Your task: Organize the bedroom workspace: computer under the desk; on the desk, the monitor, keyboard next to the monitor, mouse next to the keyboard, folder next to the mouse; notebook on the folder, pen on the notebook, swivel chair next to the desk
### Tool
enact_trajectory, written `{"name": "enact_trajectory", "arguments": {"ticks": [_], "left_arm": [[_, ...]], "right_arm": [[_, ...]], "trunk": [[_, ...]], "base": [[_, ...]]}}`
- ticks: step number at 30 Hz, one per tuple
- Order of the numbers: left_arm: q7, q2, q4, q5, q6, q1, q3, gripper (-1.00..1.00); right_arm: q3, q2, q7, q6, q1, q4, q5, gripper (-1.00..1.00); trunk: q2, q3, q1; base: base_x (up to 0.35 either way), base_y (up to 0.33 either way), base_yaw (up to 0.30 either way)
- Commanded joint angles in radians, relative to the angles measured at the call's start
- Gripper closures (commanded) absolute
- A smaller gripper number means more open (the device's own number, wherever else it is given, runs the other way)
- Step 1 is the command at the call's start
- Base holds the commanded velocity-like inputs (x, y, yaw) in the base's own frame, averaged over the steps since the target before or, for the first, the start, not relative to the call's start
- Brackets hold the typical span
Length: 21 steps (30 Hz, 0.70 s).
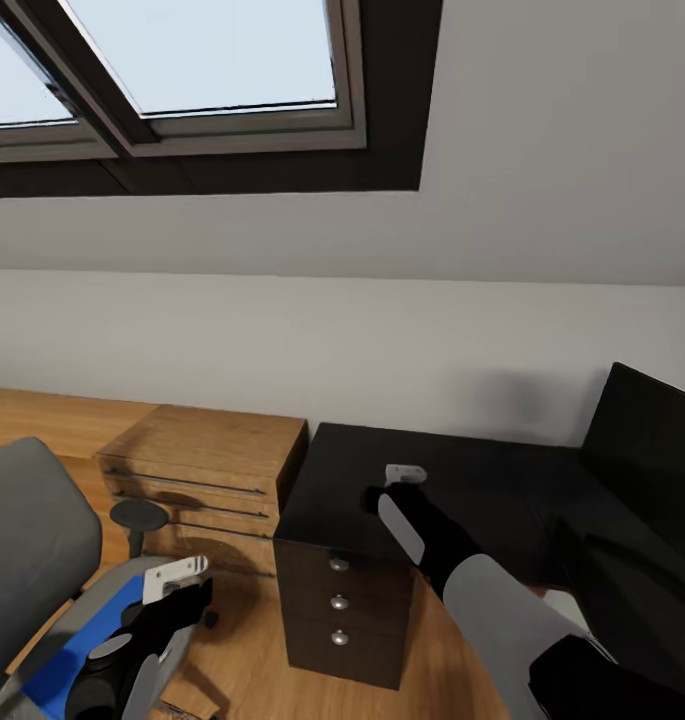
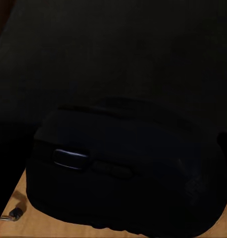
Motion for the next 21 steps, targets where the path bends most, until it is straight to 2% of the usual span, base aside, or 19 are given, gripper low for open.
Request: {"name": "enact_trajectory", "arguments": {"ticks": [1, 3, 4, 5, 6, 11, 13, 14, 15, 17, 21], "left_arm": [[0.007, -0.001, -0.001, 0.010, 0.004, -0.001, 0.001, -1.00], [0.007, -0.001, -0.001, 0.010, 0.006, -0.001, 0.001, -1.00], [0.007, -0.001, -0.001, 0.010, 0.007, -0.001, 0.001, -1.00], [0.007, -0.001, -0.001, 0.010, 0.008, -0.001, 0.001, -1.00], [0.007, -0.001, -0.001, 0.009, 0.009, -0.001, 0.001, -1.00], [0.009, 0.001, -0.001, 0.008, 0.011, -0.001, 0.001, -1.00], [0.009, 0.001, -0.001, 0.008, 0.011, -0.001, 0.001, -1.00], [0.009, 0.000, -0.001, 0.008, 0.011, -0.001, 0.001, -1.00], [0.009, 0.001, -0.001, 0.008, 0.011, -0.001, 0.001, -1.00], [0.009, 0.001, 0.005, 0.008, 0.011, -0.001, 0.000, -1.00], [0.009, 0.002, 0.016, 0.009, 0.011, -0.001, 0.001, -1.00]], "right_arm": [[0.008, 0.000, -0.006, 0.003, -0.001, -0.001, -0.007, 1.00], [0.047, 0.000, 0.013, 0.003, -0.001, -0.001, -0.007, 1.00], [0.078, 0.000, 0.030, 0.003, -0.001, -0.001, -0.007, 1.00], [0.125, 0.000, 0.059, 0.003, -0.001, -0.001, -0.007, 1.00], [0.152, 0.000, 0.078, 0.003, -0.001, -0.002, -0.007, 1.00], [0.227, 0.000, 0.152, 0.005, -0.001, -0.002, -0.006, 1.00], [0.286, 0.000, 0.186, 0.006, -0.001, -0.004, -0.006, 1.00], [0.332, 0.000, 0.220, 0.007, -0.001, -0.005, -0.007, 1.00], [0.352, 0.000, 0.235, 0.007, -0.001, -0.005, -0.007, 1.00], [0.372, 0.000, 0.252, 0.008, -0.001, -0.006, -0.007, 1.00], [0.383, 0.000, 0.265, 0.008, -0.001, -0.007, -0.007, 1.00]], "trunk": [[-0.002, -0.002, 0.000], [-0.002, -0.003, 0.000], [-0.002, -0.003, 0.000], [-0.002, -0.003, 0.000], [-0.002, -0.003, 0.000], [-0.002, -0.003, 0.000], [-0.002, -0.003, 0.000], [-0.002, -0.003, 0.000], [-0.002, -0.003, 0.000], [-0.002, -0.003, 0.000], [-0.002, -0.003, 0.000]], "base": [[0.000, 0.000, 0.257], [0.000, 0.000, 0.258], [0.000, 0.000, 0.259], [0.000, 0.000, 0.254], [0.000, 0.000, 0.248], [0.000, 0.000, 0.227], [0.000, 0.000, 0.232], [0.000, 0.000, 0.252], [0.000, 0.000, 0.257], [0.000, 0.000, 0.261], [0.000, 0.000, 0.265]]}}
